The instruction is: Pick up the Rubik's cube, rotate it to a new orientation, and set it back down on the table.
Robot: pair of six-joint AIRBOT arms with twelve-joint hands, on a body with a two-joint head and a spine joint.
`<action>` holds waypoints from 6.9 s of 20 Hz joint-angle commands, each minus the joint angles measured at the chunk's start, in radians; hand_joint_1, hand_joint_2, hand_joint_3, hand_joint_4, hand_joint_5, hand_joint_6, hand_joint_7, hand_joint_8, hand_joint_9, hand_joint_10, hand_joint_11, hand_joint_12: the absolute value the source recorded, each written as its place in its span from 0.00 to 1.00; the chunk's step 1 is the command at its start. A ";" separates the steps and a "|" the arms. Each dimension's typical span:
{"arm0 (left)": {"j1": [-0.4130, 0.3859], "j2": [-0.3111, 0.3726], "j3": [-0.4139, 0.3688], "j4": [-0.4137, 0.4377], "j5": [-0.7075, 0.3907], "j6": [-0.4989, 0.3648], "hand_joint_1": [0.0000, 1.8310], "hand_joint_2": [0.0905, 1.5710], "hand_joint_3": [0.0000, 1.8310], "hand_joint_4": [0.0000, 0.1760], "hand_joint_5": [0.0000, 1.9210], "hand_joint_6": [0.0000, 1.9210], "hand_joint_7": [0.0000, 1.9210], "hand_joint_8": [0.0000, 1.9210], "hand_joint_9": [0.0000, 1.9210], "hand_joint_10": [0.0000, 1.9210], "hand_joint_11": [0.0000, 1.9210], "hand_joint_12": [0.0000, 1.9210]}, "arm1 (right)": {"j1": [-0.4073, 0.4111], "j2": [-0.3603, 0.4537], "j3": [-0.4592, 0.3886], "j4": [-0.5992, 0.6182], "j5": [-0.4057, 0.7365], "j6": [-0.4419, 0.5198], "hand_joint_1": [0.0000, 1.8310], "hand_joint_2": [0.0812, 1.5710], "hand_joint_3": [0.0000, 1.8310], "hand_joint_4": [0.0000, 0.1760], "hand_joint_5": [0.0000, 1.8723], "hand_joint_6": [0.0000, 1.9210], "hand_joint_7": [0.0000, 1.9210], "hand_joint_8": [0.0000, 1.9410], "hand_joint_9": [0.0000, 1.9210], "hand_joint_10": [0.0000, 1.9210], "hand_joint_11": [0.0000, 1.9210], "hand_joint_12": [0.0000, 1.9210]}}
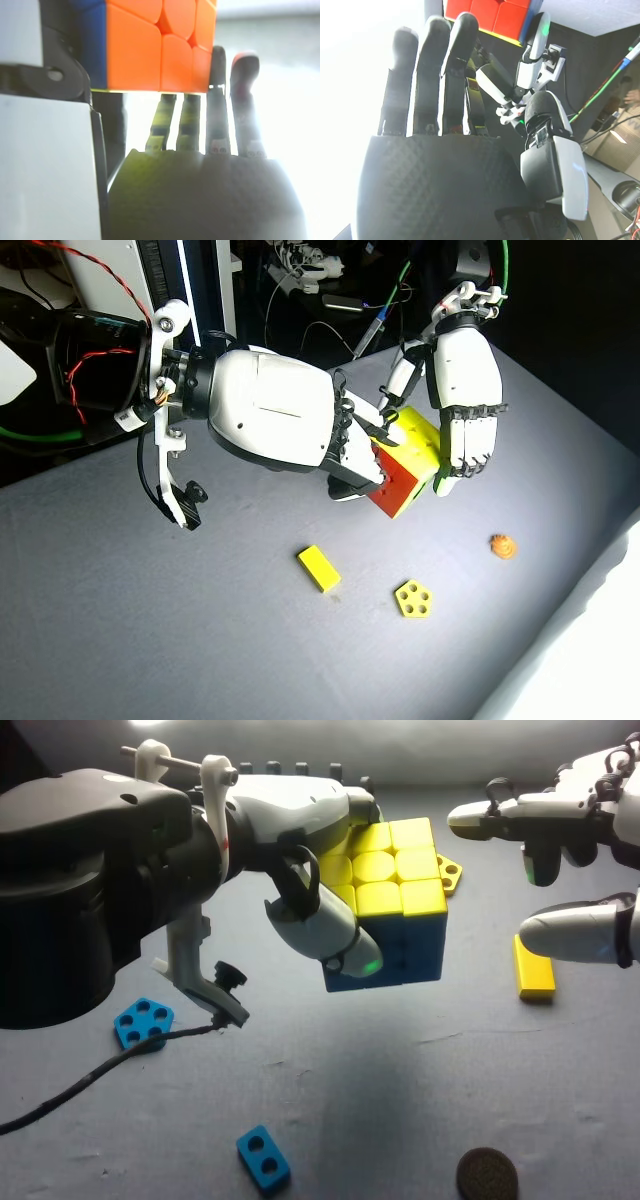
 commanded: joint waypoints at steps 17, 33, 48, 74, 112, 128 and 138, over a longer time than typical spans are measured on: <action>-0.024 0.011 0.009 0.042 0.013 -0.004 0.54 0.91 0.00 0.00 0.23 0.89 0.24 1.00 0.13 1.00 0.16 1.00 | 0.007 -0.063 -0.042 -0.033 -0.005 -0.004 0.03 0.79 0.00 0.00 0.11 0.00 0.31 0.51 0.28 0.81 0.22 1.00; -0.026 0.011 0.015 0.042 0.013 -0.004 0.53 0.92 0.00 0.02 0.20 0.93 0.23 1.00 0.14 1.00 0.16 1.00 | -0.011 -0.080 -0.050 -0.033 -0.129 -0.039 0.01 0.80 0.00 0.00 0.14 0.01 0.31 0.54 0.28 0.82 0.22 1.00; -0.028 0.011 0.016 0.043 0.014 -0.004 0.53 0.93 0.00 0.00 0.20 0.93 0.23 1.00 0.14 1.00 0.16 1.00 | -0.006 -0.150 0.003 0.041 -0.192 -0.083 0.02 0.80 0.00 0.00 0.13 0.01 0.29 0.56 0.27 0.83 0.22 1.00; -0.028 0.011 0.017 0.045 0.012 -0.004 0.55 0.91 0.00 0.00 0.24 0.87 0.24 1.00 0.11 1.00 0.13 1.00 | -0.016 -0.228 0.074 0.262 -0.150 -0.304 0.02 0.79 0.00 0.00 0.15 0.01 0.33 0.54 0.30 0.84 0.25 1.00; 0.088 0.026 0.010 0.284 0.017 -0.212 0.55 0.91 0.00 0.00 0.23 0.88 0.24 1.00 0.13 1.00 0.16 1.00 | -0.028 -0.035 -0.034 0.367 -0.128 -0.318 0.03 0.78 0.00 0.00 0.12 0.00 0.31 0.61 0.31 0.83 0.28 1.00; 0.288 0.016 0.037 0.712 -0.056 -0.600 0.52 0.93 0.00 0.00 0.19 0.94 0.24 1.00 0.12 1.00 0.13 1.00 | -0.028 -0.039 -0.035 0.367 -0.111 -0.318 0.00 0.79 0.00 0.00 0.08 0.01 0.11 0.00 0.03 0.24 0.00 0.54; 0.341 -0.009 0.068 0.815 -0.075 -0.694 0.53 0.93 0.00 0.00 0.20 0.93 0.24 1.00 0.12 1.00 0.13 1.00 | -0.028 -0.042 -0.035 0.367 -0.112 -0.318 0.01 0.78 0.00 0.00 0.03 0.00 0.04 0.00 0.05 0.02 0.00 0.25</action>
